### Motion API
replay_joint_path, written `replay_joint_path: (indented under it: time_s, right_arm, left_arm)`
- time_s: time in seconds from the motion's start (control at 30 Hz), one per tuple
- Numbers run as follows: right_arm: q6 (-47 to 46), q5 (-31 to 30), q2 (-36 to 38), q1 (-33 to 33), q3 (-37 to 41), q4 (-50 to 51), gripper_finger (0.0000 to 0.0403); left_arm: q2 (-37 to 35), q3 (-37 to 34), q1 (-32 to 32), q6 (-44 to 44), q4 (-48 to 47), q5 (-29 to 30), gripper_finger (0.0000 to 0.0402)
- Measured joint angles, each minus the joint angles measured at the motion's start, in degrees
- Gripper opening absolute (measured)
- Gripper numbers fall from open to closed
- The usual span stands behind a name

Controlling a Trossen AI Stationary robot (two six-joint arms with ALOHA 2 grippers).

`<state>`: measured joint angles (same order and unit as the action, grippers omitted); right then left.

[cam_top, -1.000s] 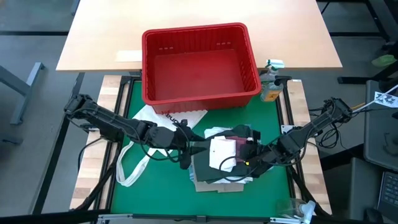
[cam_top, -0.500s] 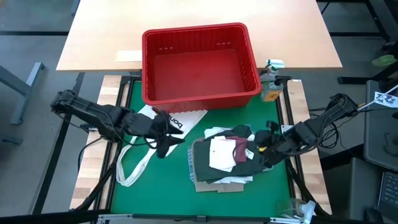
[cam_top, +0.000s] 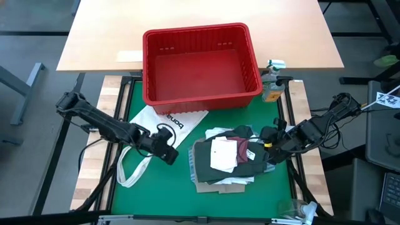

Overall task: Fold Laundry from Bin
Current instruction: Put the folded clothes into the red bin

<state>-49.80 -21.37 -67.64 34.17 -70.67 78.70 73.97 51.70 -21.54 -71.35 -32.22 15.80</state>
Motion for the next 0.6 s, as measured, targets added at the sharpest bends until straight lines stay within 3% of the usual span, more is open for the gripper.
replay_joint_path:
  time_s: [0.27, 0.6]
  right_arm:
    - [0.1, 0.0, 0.0, 0.0, 0.0, 0.4, 0.014]
    - [0.2, 0.0, 0.0, 0.0, 0.0, 0.3, 0.014]
  left_arm:
    - [7.7, -11.5, 0.0, -10.2, 22.5, -0.2, 0.0188]
    - [21.4, -12.6, 0.0, -13.7, 40.8, -1.2, 0.0188]
